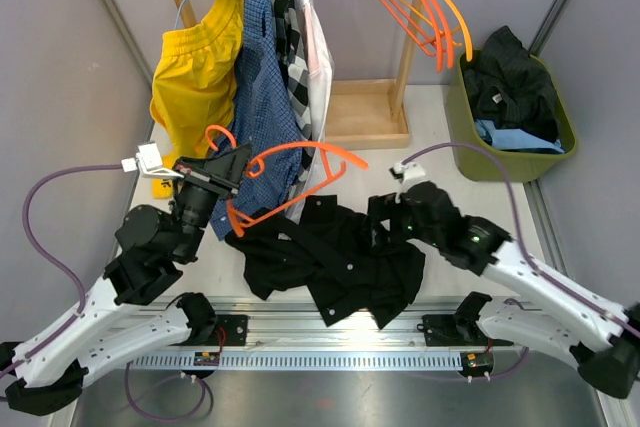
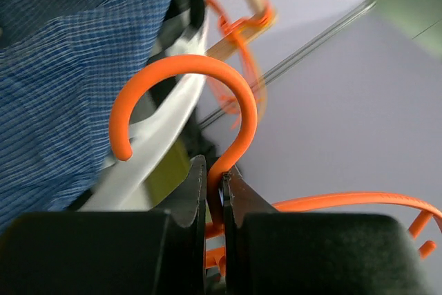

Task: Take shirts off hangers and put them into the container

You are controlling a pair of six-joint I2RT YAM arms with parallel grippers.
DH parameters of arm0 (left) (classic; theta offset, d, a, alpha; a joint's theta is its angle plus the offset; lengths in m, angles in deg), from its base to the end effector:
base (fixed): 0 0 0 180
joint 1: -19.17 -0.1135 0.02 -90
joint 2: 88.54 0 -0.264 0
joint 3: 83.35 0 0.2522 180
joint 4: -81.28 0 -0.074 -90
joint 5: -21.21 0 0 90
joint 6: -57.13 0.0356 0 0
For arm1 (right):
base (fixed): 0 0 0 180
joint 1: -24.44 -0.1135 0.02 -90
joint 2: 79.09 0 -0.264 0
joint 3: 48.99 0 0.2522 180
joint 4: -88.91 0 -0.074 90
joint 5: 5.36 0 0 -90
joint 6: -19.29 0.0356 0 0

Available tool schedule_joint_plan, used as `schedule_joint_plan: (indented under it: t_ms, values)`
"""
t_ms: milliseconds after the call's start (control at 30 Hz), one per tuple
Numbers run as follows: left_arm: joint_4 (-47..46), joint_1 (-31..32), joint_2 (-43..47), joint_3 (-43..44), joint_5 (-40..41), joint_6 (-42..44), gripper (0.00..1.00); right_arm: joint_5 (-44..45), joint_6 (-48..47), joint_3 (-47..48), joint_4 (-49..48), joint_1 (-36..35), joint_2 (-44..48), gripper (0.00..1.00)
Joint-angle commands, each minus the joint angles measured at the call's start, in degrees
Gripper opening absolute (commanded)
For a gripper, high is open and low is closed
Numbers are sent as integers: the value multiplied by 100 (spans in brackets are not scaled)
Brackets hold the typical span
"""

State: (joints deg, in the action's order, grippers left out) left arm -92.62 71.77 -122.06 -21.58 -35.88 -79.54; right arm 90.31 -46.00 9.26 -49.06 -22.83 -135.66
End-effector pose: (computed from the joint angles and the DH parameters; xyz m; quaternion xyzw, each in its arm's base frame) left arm 0.0872 -0.0822 0.4178 -0.2070 0.5467 -0.5039 0.6358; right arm 0.1451 0.1519 0.2704 -0.1569 0.8930 0.2101 0.3657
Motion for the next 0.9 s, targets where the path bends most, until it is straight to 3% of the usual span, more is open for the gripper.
schedule_joint_plan:
  t_ms: [0, 167, 333, 500, 667, 867]
  values:
    - [2179, -13, -172, 560, -415, 947, 0, 381, -483, 665, 669, -46, 936, 99]
    - [3576, -13, -445, 771, -828, 1494, 0, 742, -871, 1499, 1338, -46, 1632, 99]
    - [3868, -13, -743, 798, -1216, 2171, 0, 392, -1170, 1993, 1392, -46, 2018, 100]
    - [3641, -13, -963, 798, -1488, 2312, 0, -960, -1074, 2003, 910, -46, 1923, 99]
    - [3298, -13, -1166, 920, -1638, 2365, 0, -2357, -626, 1361, 83, -46, 1580, 100]
    - [3078, -13, -1324, 1087, -1752, 2417, 0, -3018, -248, 904, -541, -46, 1255, 93]
